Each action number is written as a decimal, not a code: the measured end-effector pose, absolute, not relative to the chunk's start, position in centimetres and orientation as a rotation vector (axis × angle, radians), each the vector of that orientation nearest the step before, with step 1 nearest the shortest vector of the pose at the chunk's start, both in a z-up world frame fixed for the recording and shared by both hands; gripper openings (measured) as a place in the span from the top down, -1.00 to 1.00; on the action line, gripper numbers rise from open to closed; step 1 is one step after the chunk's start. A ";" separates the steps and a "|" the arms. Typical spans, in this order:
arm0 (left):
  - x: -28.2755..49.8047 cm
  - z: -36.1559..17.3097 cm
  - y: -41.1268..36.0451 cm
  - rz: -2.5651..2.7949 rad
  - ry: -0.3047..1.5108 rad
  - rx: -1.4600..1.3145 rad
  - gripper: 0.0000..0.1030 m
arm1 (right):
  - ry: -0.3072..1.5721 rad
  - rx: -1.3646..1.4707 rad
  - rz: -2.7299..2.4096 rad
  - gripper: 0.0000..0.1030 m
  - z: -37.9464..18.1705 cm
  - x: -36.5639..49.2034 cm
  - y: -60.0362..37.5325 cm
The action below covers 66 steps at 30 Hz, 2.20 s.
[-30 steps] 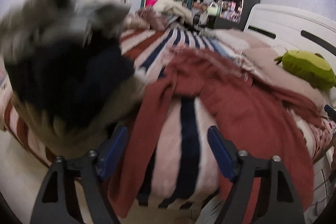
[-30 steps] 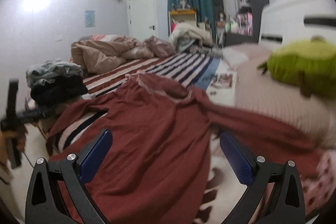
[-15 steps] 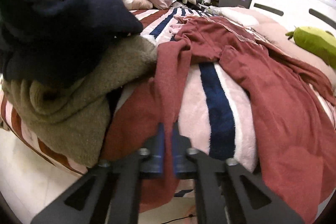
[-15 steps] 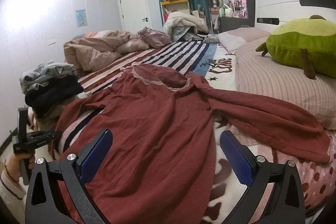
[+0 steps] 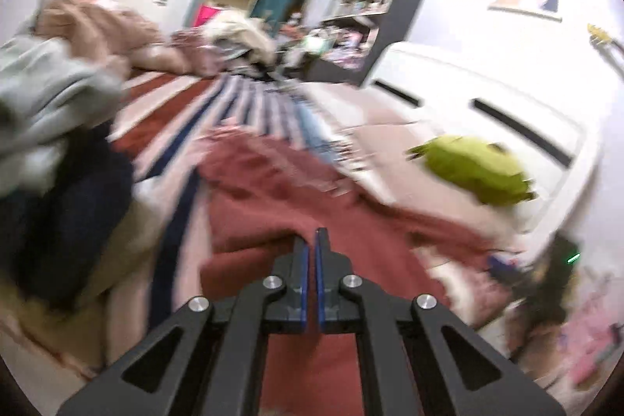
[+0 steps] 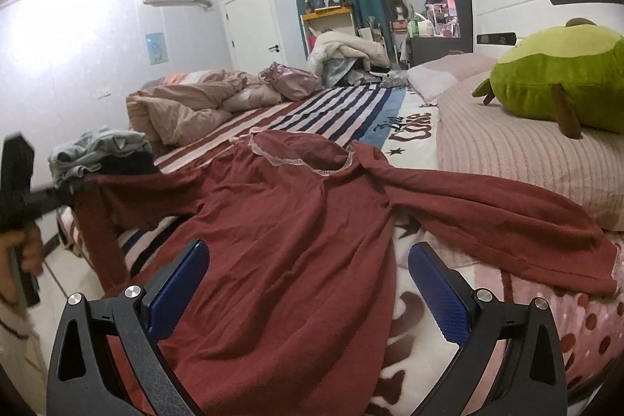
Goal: Fold small clothes
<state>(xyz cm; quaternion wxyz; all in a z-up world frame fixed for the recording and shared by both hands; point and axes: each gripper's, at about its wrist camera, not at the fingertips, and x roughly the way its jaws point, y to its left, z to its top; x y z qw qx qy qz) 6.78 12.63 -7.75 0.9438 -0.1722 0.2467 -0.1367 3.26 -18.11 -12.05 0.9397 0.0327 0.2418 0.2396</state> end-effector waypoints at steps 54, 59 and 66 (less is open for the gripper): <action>5.5 -12.3 10.7 -0.273 0.631 -0.289 -0.25 | 0.795 -0.448 0.525 0.86 -18.1 4.3 -9.6; 5.5 -12.6 10.3 -0.275 0.645 -0.283 -0.25 | 0.762 -0.402 0.475 0.87 -16.3 3.5 -12.2; 6.0 -13.1 9.8 -0.280 0.670 -0.277 -0.25 | 0.775 -0.348 0.489 0.88 -15.2 1.8 -14.9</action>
